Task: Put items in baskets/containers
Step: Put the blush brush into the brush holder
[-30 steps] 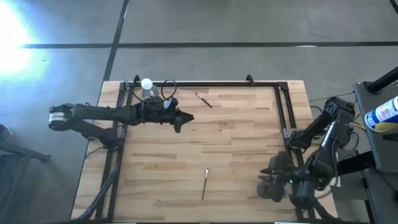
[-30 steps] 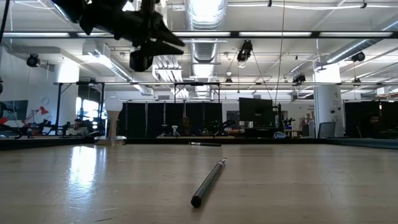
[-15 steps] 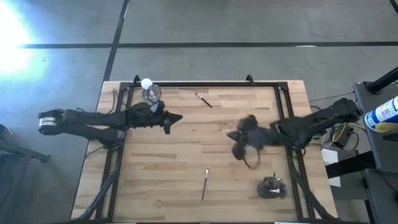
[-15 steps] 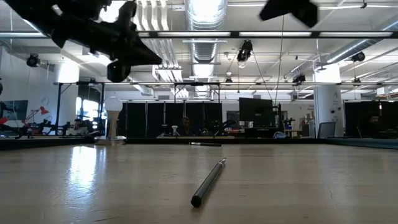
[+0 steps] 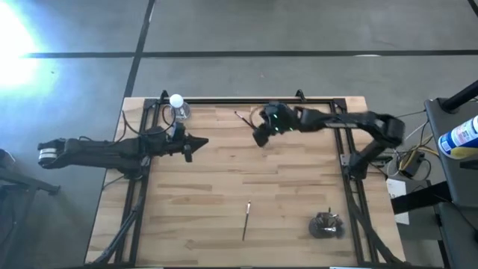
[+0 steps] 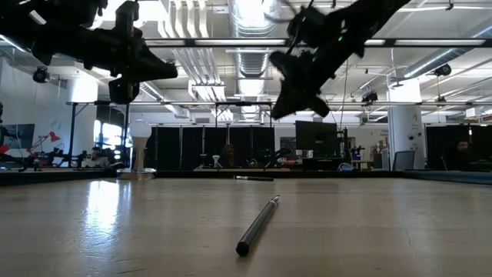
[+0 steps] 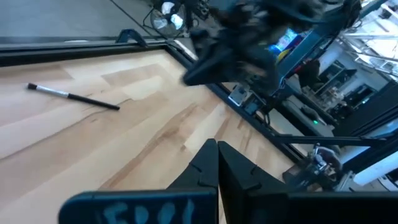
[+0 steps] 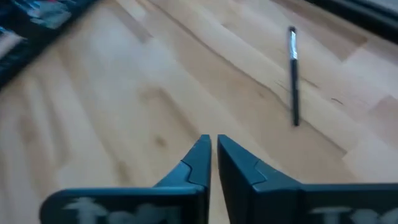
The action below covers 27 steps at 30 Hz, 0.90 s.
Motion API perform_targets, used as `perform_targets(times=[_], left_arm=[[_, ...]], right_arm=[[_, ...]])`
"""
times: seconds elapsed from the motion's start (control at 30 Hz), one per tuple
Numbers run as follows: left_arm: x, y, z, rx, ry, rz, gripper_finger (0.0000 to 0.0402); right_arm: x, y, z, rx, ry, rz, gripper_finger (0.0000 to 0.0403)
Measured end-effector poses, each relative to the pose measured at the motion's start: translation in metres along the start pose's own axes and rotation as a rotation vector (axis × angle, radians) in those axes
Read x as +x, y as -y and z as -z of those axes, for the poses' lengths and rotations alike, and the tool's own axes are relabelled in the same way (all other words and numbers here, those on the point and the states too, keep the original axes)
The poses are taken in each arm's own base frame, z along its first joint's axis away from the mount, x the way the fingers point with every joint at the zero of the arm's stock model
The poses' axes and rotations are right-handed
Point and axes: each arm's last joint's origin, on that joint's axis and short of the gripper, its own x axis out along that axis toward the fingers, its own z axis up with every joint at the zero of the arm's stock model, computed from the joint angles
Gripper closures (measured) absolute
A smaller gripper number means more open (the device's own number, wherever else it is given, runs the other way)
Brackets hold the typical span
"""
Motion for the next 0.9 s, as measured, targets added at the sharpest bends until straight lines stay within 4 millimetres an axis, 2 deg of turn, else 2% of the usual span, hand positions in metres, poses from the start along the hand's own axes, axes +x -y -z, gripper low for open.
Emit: perform_targets(times=[0.2, 0.47, 0.7, 0.9], left_arm=[[0.001, 0.0, 0.0, 0.0, 0.0, -0.001, 0.0401], [0.001, -0.001, 0.001, 0.0, -0.003, -0.012, 0.0401], [0.001, -0.002, 0.002, -0.006, -0.018, -0.025, 0.0401], [0.001, -0.002, 0.003, -0.013, -0.018, -0.031, 0.0401]], right_arm=[[0.05, 0.036, -0.019, 0.015, -0.18, 0.115, 0.032], [0.097, 0.059, -0.037, 0.015, -0.311, 0.2, 0.0263], [0.124, 0.066, -0.034, 0.008, -0.406, 0.289, 0.0275], [0.128, 0.069, -0.031, 0.008, -0.42, 0.322, 0.0321]])
